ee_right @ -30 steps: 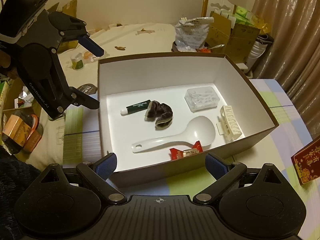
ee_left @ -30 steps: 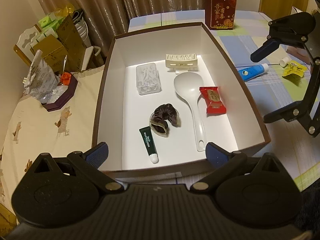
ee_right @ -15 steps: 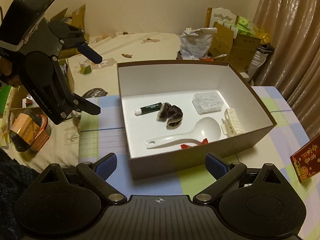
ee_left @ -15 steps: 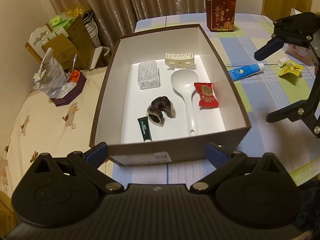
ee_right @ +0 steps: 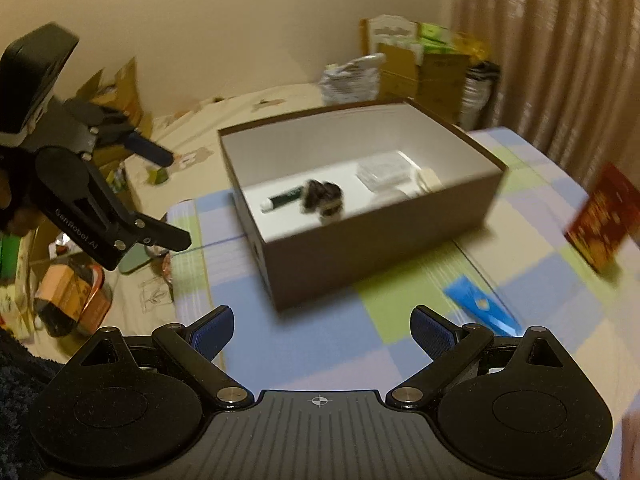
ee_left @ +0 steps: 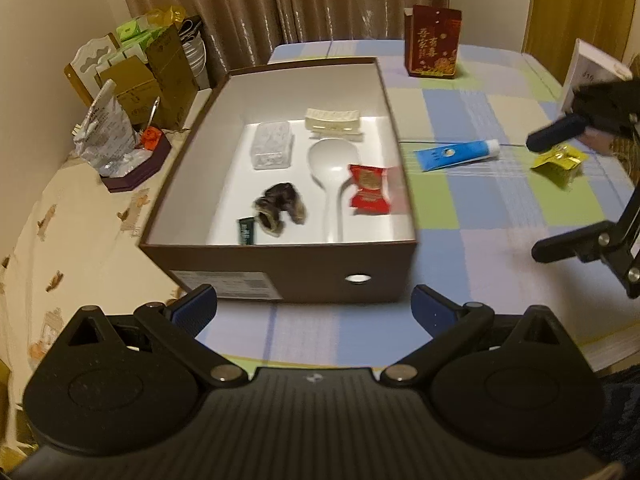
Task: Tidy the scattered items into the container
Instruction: 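Withdraw both open tools from the box back toward the table items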
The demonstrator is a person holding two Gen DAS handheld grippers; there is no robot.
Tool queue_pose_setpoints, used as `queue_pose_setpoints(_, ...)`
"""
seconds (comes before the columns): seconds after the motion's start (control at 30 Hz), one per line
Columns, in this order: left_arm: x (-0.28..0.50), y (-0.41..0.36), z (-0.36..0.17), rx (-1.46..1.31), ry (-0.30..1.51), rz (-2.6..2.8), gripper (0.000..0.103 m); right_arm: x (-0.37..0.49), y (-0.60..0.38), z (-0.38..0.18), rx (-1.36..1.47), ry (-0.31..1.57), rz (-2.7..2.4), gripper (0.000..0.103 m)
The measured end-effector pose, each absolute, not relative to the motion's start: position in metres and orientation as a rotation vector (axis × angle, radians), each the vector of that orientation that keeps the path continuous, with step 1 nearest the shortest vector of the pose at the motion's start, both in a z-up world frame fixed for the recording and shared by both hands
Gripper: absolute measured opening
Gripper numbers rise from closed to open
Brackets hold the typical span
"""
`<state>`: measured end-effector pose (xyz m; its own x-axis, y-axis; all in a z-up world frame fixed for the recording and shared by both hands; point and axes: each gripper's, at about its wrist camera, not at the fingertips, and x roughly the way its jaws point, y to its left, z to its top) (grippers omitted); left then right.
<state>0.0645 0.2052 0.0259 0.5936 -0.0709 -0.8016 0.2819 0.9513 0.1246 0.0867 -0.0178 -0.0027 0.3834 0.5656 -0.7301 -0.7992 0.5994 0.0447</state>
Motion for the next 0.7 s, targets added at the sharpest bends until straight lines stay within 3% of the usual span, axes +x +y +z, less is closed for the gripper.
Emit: queue_pose_setpoints(0.7, 0.089, 0.041, -0.001, 0.342, 0.921, -0.45, 0.101, 0.086, -0.218, -0.045, -0.078, 0.926, 0.464, 0.1)
